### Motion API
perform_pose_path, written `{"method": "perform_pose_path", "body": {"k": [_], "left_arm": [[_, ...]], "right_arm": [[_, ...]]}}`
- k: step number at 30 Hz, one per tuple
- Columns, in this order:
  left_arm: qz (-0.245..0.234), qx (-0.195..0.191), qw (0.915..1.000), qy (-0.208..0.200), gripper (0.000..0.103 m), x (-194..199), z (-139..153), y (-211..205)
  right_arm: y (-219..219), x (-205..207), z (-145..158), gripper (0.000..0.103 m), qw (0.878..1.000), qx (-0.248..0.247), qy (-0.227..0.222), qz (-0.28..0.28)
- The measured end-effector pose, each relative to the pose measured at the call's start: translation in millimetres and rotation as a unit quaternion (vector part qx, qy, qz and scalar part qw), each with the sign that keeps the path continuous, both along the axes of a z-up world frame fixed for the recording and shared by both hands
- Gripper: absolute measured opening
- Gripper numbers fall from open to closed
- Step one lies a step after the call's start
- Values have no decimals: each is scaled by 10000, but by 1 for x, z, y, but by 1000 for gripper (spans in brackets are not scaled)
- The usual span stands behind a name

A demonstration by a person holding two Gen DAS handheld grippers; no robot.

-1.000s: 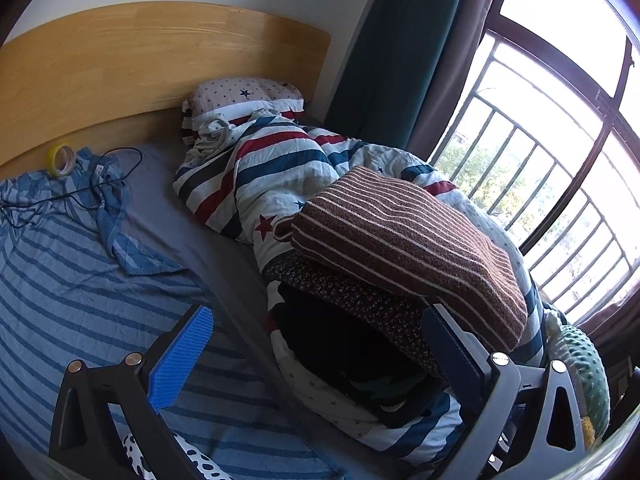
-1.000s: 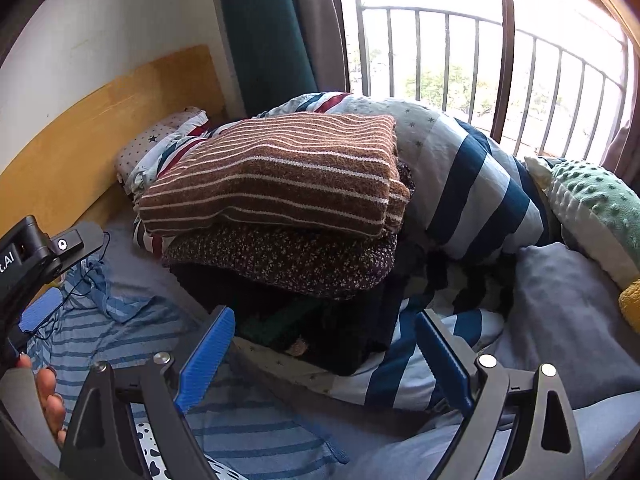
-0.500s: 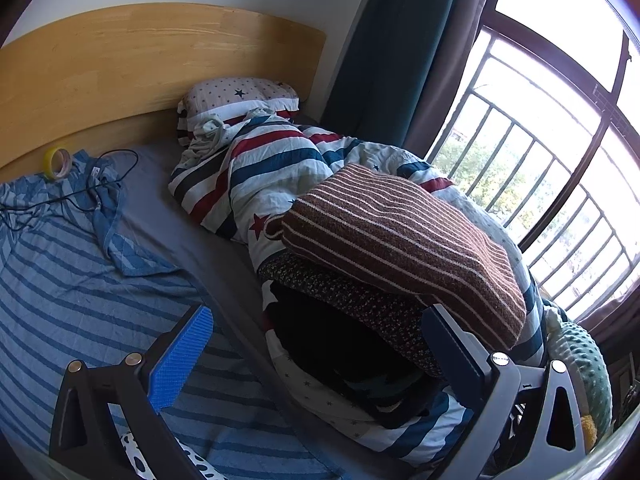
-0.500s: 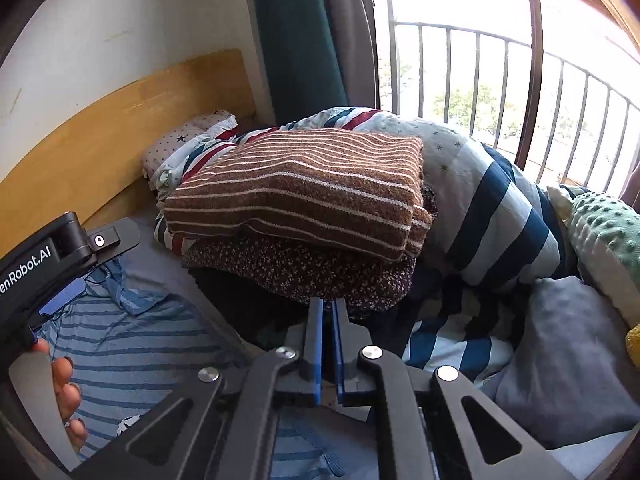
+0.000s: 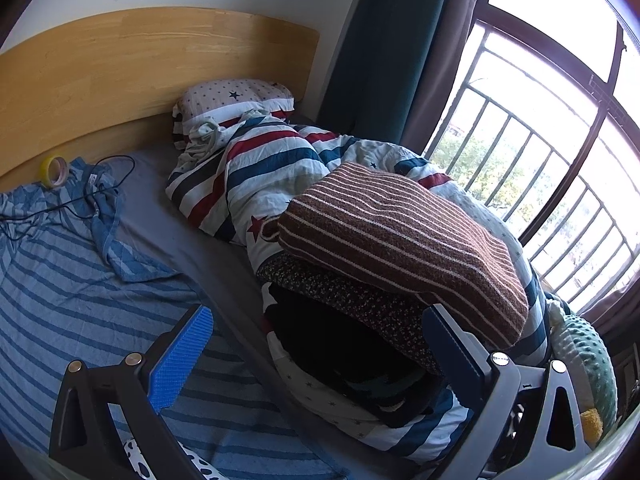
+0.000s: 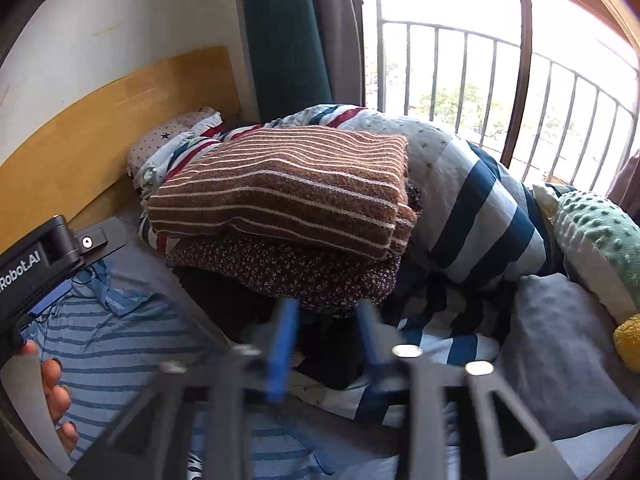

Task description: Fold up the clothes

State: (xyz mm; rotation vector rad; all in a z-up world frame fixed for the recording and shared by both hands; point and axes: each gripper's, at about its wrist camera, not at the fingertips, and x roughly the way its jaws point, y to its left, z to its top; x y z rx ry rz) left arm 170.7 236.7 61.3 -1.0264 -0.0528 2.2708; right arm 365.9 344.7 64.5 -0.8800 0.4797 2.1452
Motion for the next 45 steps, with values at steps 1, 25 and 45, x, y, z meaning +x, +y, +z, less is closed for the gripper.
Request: {"method": "perform_pose_path", "body": {"k": [1, 25, 45], "left_arm": [[2, 4, 10000, 11, 103, 0, 0, -1], [-389, -338, 9974, 503, 103, 27, 12, 21], [-453, -411, 9968, 524, 103, 34, 20, 21]], "right_arm": [[1, 5, 2, 90, 9999, 23, 53, -140], [9, 14, 10, 90, 9991, -30, 86, -409], [-5, 7, 23, 91, 10000, 14, 16, -64]]}}
